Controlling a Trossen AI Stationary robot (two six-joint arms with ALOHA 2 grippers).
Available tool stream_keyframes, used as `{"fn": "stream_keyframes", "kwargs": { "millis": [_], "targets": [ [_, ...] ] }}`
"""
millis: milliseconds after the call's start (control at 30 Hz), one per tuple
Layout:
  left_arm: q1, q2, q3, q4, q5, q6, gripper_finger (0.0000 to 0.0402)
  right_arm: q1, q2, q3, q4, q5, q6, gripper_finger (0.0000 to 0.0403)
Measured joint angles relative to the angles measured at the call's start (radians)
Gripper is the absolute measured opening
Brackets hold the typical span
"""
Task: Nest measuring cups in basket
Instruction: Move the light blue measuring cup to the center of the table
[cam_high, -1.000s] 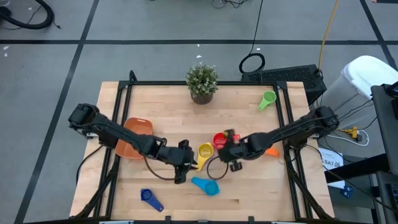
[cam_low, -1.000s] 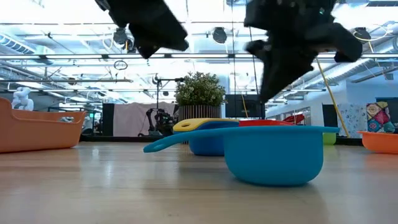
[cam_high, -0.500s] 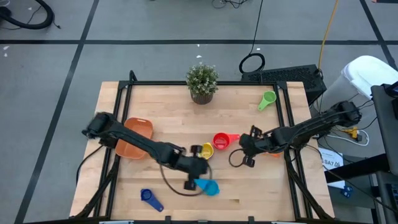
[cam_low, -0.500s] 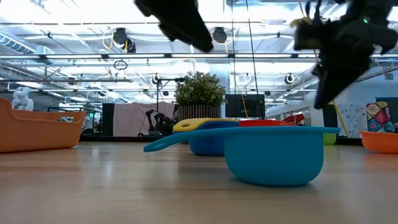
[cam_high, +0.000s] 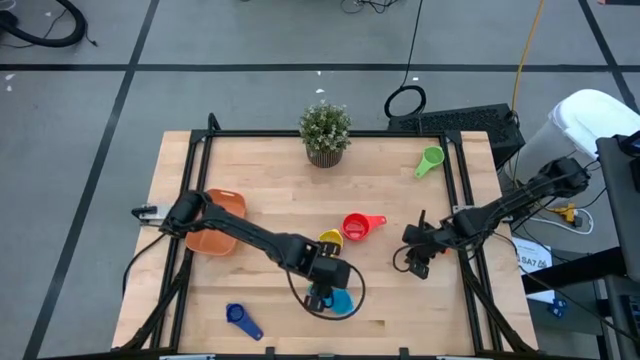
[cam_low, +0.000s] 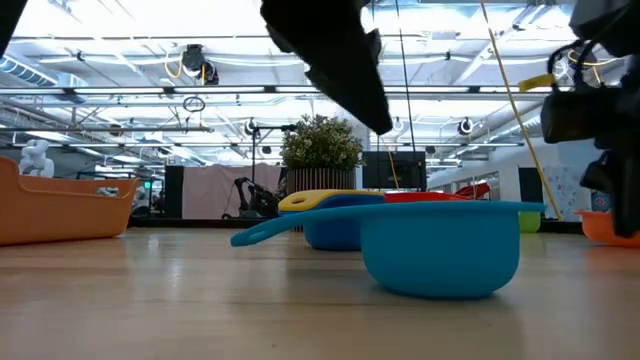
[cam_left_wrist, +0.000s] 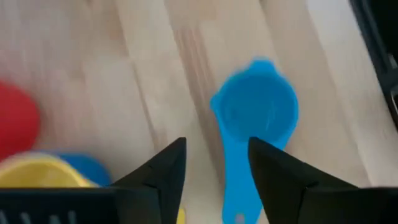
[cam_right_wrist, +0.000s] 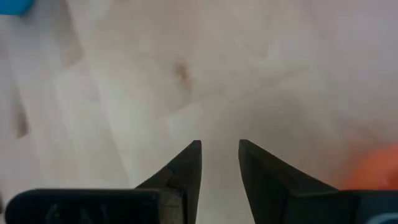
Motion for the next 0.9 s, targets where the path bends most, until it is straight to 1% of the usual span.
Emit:
{"fn": "stream_keyframes", "kwargs": {
  "millis": [133, 200, 267, 400, 500, 567, 700, 800, 900],
  "targets": [
    [0.006, 0.015, 0.000, -0.006, 0.061, -0.005, 0.0203, 0.017, -0.020, -0.005, 0.007, 0.031, -0.001, 0.0102],
    [0.006, 0.020, -0.004, -0.025, 0.084, -0.011, 0.0209, 0.024, -0.032, -0.005, 0.012, 0.053, -0.013, 0.0102],
    [0.006, 0.026, -0.001, -0.002, 0.099, -0.011, 0.0211, 0.033, -0.040, 0.010, -0.001, 0.082, -0.058, 0.0101],
    [0.004, 0.043, -0.002, 0.002, 0.101, -0.005, 0.0206, 0.073, -0.042, 0.098, -0.053, 0.193, -0.212, 0.0093],
    [0.007, 0.054, -0.003, 0.003, 0.105, 0.001, 0.0198, 0.096, -0.033, 0.192, -0.138, 0.278, -0.342, 0.0092],
    [0.010, 0.058, -0.002, 0.003, 0.106, 0.003, 0.0194, 0.099, -0.026, 0.253, -0.207, 0.288, -0.385, 0.0092],
    [0.018, 0.073, -0.002, 0.019, 0.106, 0.004, 0.0192, 0.094, -0.022, 0.328, -0.330, 0.316, -0.394, 0.0091],
    [0.020, 0.087, -0.003, 0.024, 0.106, -0.006, 0.0196, 0.093, -0.023, 0.344, -0.347, 0.340, -0.396, 0.0091],
    [0.019, 0.113, -0.002, 0.028, 0.107, -0.030, 0.0200, 0.093, -0.022, 0.344, -0.352, 0.340, -0.394, 0.0091]
  ]
}}
